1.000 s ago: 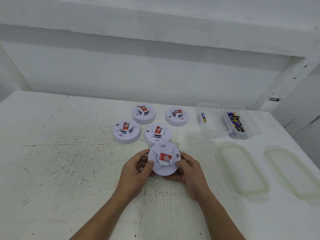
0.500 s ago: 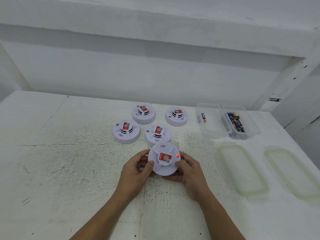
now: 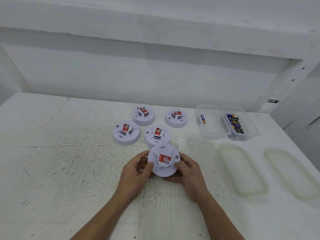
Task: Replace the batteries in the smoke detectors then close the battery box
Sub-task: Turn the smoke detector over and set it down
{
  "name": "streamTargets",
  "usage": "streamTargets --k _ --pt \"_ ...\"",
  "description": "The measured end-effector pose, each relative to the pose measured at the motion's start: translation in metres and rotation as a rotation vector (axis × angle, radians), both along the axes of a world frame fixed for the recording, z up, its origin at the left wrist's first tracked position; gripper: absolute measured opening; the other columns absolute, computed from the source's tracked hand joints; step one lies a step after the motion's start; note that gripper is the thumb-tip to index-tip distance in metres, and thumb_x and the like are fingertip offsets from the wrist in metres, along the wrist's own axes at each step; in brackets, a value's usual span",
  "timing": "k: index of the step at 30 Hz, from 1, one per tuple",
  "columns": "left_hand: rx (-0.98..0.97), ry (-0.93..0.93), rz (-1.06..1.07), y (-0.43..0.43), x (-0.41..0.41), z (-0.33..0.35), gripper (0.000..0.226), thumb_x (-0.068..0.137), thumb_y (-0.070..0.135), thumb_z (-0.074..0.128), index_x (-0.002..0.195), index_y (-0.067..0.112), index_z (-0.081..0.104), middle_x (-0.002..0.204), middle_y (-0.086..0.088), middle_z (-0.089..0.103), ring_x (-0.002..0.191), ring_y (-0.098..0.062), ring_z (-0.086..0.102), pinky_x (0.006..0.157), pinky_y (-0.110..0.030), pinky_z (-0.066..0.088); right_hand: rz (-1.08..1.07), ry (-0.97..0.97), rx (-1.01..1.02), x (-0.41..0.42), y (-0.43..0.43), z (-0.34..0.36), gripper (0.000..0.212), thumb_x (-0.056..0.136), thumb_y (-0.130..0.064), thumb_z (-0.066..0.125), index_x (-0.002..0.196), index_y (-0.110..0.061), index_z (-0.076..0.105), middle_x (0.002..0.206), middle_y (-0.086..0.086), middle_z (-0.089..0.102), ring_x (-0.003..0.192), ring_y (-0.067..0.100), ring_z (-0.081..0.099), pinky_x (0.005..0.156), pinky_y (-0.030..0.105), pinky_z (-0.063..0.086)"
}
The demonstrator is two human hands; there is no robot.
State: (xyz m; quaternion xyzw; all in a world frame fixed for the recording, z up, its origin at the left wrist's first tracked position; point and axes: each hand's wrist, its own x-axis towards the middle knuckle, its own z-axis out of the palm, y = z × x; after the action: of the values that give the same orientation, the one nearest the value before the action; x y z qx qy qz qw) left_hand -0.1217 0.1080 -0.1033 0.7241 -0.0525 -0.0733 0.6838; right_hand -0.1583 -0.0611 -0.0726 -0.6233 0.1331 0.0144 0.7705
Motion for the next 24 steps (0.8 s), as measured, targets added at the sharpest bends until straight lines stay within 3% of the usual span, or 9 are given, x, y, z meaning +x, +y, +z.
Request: streamTargets --k 5,11,15,19,21,24 --pt "0.026 -0.056 0.048 -0.002 -0.003 0.004 0.033 0.088 0.011 0.064 0.111 0.031 0.051 0.094 0.002 0.068 0.083 -0.012 0.067 0.069 -0.025 0.056 -0.071 -0.041 -0.098 -0.001 0.002 -0.003 0.031 0.094 -0.007 0.052 0.108 -0.029 0.069 0.103 -0.001 0.073 0.094 0.021 0.07 0.072 0.041 0.06" --pt "0.078 -0.198 0.076 -0.032 0.006 0.018 0.014 0.089 0.012 0.064 0.096 0.022 0.056 0.088 0.015 0.069 0.088 0.0 0.065 0.067 -0.014 0.052 -0.161 -0.122 -0.291 0.005 -0.021 0.002 0.027 0.092 -0.013 0.058 0.109 -0.032 0.069 0.102 -0.006 0.073 0.094 0.014 0.068 0.076 0.032 0.059" --pt "0.079 -0.23 0.029 -0.067 0.015 0.023 0.021 0.091 0.012 0.061 0.101 0.029 0.055 0.101 0.014 0.066 0.096 0.006 0.062 0.073 -0.011 0.051 -0.3 -0.11 -0.349 0.016 -0.047 -0.001 0.026 0.092 -0.016 0.059 0.114 -0.028 0.068 0.104 -0.004 0.072 0.091 0.014 0.068 0.072 0.033 0.06" --pt "0.071 -0.252 -0.062 -0.092 0.023 0.014 0.033 0.091 0.014 0.061 0.121 0.019 0.048 0.116 0.006 0.062 0.107 -0.005 0.061 0.085 -0.022 0.054 -0.367 -0.06 -0.452 0.026 -0.065 -0.009 0.029 0.092 -0.022 0.06 0.121 -0.022 0.063 0.111 -0.002 0.068 0.094 0.015 0.066 0.077 0.037 0.059" --pt "0.112 -0.288 -0.074 -0.097 0.026 0.009 0.034 0.088 0.018 0.06 0.119 0.021 0.046 0.115 0.005 0.059 0.109 -0.014 0.06 0.088 -0.033 0.055 -0.368 -0.056 -0.494 0.029 -0.067 -0.011 0.026 0.092 -0.023 0.059 0.118 -0.026 0.063 0.107 -0.005 0.068 0.092 0.012 0.066 0.077 0.033 0.059" --pt "0.2 -0.349 -0.069 -0.11 0.033 0.008 0.034 0.084 0.013 0.059 0.113 0.026 0.048 0.11 0.007 0.06 0.105 -0.012 0.059 0.087 -0.036 0.053 -0.39 -0.06 -0.518 0.034 -0.075 -0.012 0.023 0.093 -0.024 0.059 0.115 -0.029 0.062 0.097 -0.006 0.07 0.086 0.012 0.067 0.072 0.03 0.059"
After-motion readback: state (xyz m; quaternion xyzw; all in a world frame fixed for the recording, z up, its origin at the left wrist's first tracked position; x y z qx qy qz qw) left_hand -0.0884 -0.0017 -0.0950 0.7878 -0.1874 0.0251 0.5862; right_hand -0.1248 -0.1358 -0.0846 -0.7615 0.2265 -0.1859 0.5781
